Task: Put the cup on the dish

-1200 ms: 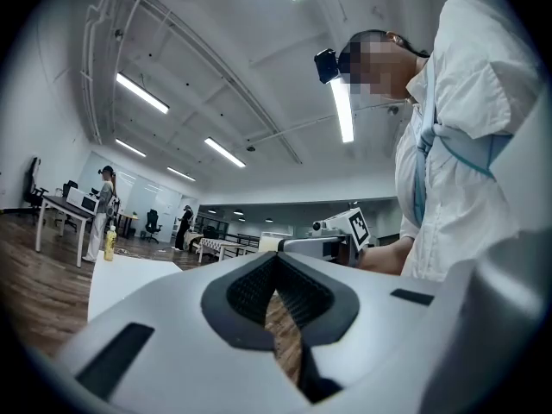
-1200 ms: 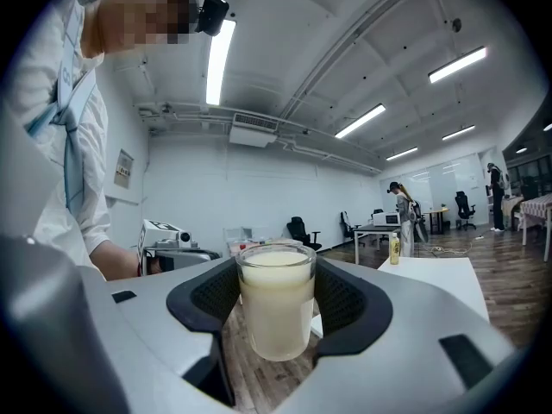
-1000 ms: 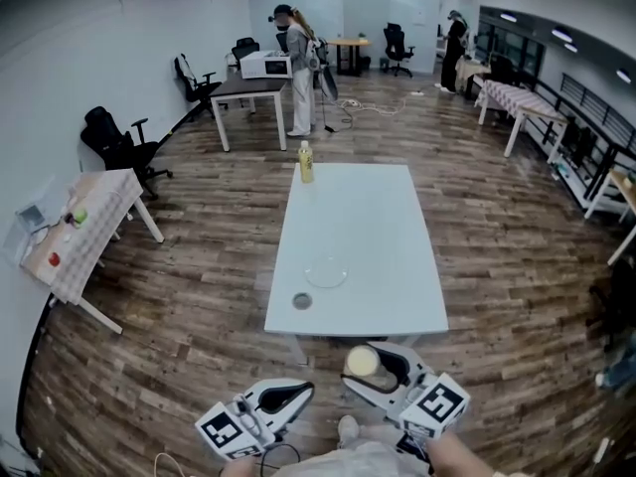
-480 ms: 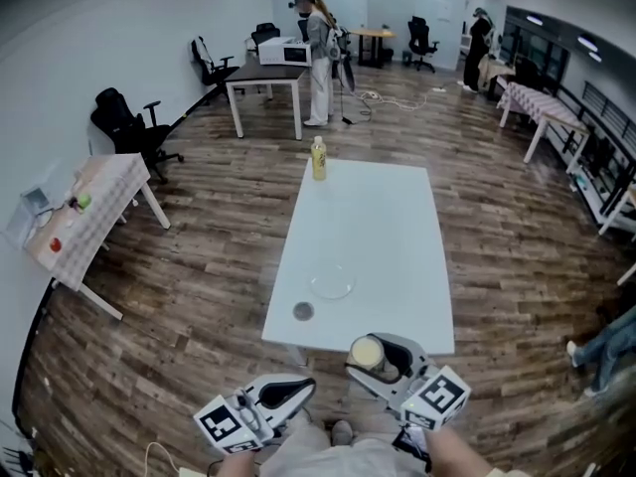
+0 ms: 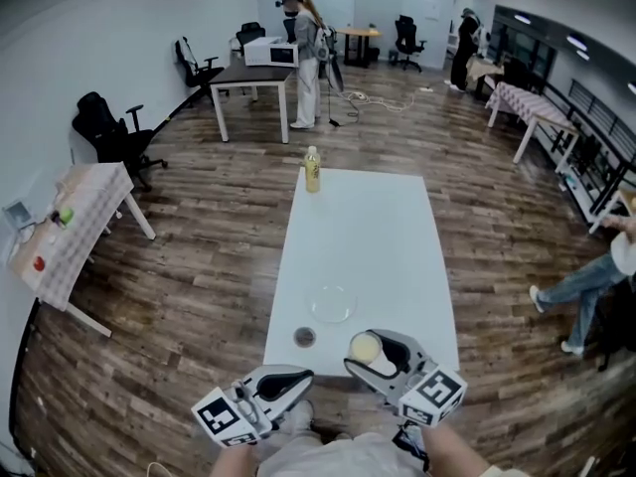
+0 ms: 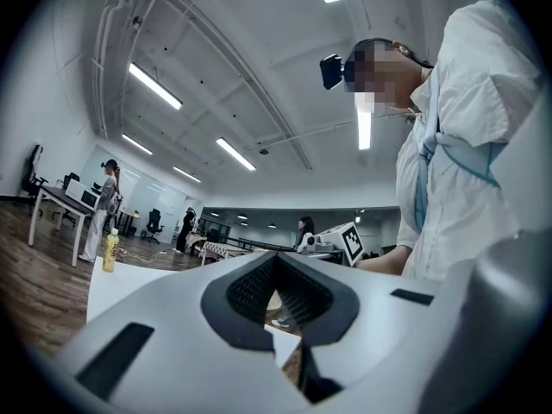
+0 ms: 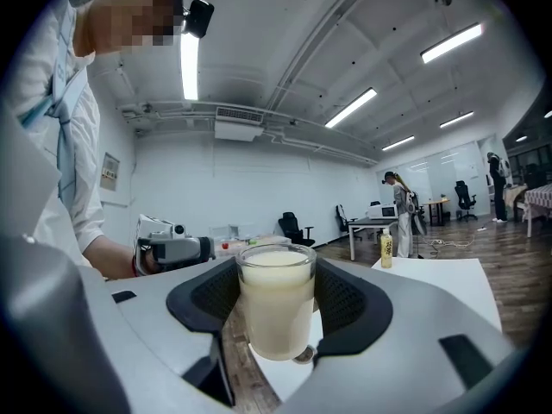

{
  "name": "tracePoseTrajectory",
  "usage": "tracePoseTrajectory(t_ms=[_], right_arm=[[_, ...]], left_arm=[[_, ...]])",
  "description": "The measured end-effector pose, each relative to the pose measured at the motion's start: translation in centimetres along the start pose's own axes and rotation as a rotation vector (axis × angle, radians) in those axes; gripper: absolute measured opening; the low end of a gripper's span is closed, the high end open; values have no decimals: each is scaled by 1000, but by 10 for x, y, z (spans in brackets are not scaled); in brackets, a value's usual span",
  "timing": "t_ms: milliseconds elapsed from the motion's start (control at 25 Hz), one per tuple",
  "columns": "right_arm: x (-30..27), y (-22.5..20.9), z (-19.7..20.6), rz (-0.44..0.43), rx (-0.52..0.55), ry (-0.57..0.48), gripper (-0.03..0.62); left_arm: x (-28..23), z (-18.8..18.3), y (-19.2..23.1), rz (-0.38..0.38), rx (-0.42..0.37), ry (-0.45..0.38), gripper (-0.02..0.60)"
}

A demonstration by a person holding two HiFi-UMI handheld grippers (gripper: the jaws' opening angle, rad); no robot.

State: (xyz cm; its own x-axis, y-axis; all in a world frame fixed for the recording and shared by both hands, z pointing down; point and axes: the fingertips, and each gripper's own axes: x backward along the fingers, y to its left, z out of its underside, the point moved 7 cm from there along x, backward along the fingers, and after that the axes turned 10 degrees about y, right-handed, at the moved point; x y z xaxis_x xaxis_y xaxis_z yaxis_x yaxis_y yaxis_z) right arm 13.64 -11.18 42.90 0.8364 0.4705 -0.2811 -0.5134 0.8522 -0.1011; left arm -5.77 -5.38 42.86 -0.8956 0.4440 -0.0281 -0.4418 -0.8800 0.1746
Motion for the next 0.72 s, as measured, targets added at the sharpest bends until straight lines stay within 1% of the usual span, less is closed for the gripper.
tracePoseTrajectory(t_ms=[160, 400, 640, 720], right_arm=[[-24, -14, -13, 33, -4, -6, 276], [-61, -33, -20, 105, -9, -17, 276], [-81, -40, -13, 165, -41, -17, 276], [-84, -43, -9, 176, -57, -6, 276]], left_arm=[[1, -14, 38, 28, -16, -17, 0], [13, -18, 96, 79, -19, 11, 0], [15, -18, 129, 138, -4, 18, 0], [14, -21, 133, 145, 6, -3, 0]])
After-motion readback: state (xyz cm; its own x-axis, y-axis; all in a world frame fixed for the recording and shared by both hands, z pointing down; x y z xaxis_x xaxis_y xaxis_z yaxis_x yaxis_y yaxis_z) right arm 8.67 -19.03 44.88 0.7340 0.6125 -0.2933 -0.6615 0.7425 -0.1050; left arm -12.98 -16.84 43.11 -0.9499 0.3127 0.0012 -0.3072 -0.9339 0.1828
